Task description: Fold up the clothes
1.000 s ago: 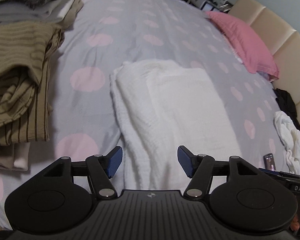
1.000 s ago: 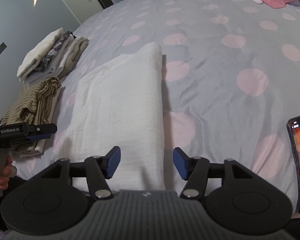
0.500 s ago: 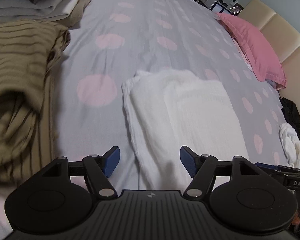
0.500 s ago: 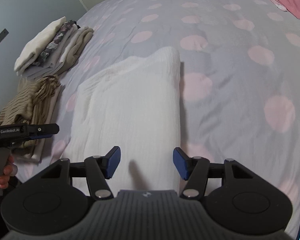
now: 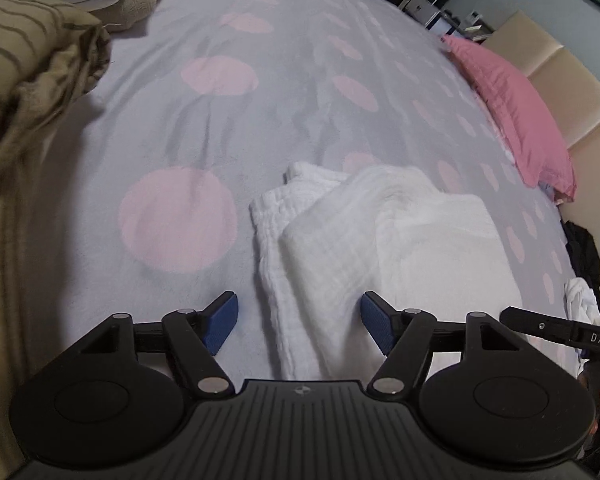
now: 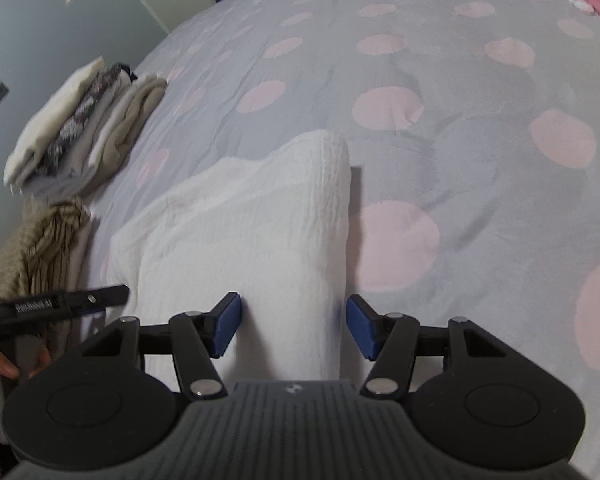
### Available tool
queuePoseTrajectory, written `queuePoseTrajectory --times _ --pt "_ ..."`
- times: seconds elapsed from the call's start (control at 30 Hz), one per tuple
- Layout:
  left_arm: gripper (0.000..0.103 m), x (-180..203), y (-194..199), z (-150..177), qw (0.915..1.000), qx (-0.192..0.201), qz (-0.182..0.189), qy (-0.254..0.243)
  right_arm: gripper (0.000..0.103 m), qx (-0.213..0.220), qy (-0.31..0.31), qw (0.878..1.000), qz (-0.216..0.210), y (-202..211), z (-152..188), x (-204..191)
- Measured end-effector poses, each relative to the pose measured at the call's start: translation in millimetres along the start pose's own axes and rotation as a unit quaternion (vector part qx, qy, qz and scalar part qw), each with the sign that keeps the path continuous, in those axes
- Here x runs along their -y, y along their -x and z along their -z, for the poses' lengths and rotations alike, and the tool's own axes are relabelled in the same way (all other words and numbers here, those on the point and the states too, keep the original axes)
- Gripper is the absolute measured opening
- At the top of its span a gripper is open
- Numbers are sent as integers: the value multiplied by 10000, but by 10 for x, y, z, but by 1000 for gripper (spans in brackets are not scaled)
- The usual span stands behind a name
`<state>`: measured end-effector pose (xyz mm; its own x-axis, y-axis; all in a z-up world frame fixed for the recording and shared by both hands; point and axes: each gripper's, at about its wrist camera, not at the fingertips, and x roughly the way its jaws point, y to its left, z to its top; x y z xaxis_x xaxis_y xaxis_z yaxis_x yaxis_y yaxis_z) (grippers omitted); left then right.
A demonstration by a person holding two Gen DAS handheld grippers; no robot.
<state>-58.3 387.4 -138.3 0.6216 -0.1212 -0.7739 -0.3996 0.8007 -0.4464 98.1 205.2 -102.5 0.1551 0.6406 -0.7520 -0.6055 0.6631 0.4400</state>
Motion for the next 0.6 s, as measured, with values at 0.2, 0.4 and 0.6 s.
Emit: queuePoseTrajectory --times 0.2,0.4,0.6 --pt "66 85 -112 14 9989 213 24 -415 61 116 -122 9998 -133 -152 54 86" --pt "50 251 -155 109 9948 472 -88 -897 61 152 -151 9997 -139 -222 48 68" --pt "24 265 -182 102 9953 573 105 -771 47 204 -122 9996 -162 -216 54 51"
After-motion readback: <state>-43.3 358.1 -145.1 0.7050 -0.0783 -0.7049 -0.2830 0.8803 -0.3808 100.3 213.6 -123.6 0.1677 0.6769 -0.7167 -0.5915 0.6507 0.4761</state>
